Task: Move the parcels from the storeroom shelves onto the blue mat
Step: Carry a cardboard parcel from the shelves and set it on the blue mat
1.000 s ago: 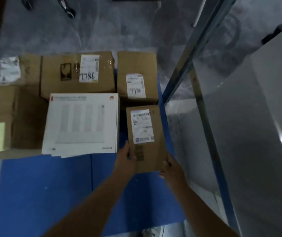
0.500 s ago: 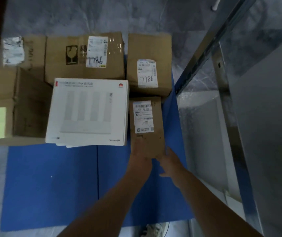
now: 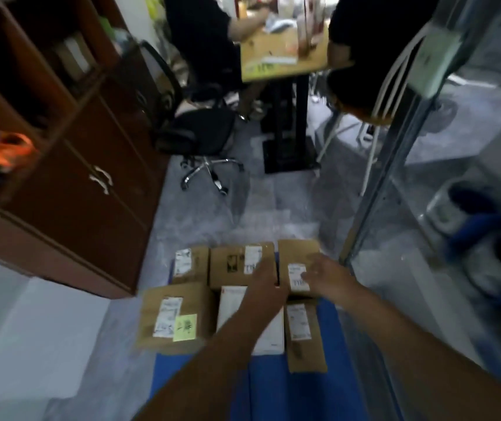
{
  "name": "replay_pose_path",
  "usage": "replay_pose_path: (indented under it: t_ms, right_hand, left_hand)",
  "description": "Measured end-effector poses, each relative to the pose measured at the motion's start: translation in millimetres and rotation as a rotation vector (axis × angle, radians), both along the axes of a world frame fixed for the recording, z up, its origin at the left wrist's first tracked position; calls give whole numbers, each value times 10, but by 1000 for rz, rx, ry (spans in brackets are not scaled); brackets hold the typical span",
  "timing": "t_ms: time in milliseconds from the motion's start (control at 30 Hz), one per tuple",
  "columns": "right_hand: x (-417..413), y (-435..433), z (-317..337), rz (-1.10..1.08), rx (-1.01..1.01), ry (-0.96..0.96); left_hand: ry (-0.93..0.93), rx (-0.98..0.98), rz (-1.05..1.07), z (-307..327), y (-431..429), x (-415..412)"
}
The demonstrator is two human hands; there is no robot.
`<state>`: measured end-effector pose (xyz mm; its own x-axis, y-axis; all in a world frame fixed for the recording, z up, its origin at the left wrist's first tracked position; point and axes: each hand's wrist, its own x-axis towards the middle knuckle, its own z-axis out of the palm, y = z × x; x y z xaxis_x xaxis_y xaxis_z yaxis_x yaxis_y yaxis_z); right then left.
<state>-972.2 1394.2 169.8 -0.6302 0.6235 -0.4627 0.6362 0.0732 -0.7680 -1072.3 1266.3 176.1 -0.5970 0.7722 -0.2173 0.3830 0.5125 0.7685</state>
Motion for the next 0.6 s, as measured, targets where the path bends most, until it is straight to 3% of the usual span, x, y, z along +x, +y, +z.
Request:
replay_pose_path:
  t_ms: [100,233,400,600]
  right_hand:
    - [-56,-87,870,-1,70,126]
    - [-170,-275,1627,92,197,138]
    - [-224,-429,2437,67,309,179]
    - [-125,-1005,2923,-73,441,216]
  left_hand:
    - [107,59,18,993,-84,-188]
    - [249,75,-126,1820,-281,-344]
    - [332,159,-167,2568,-445,-515]
    - [464,161,-365,2943,-775,-786]
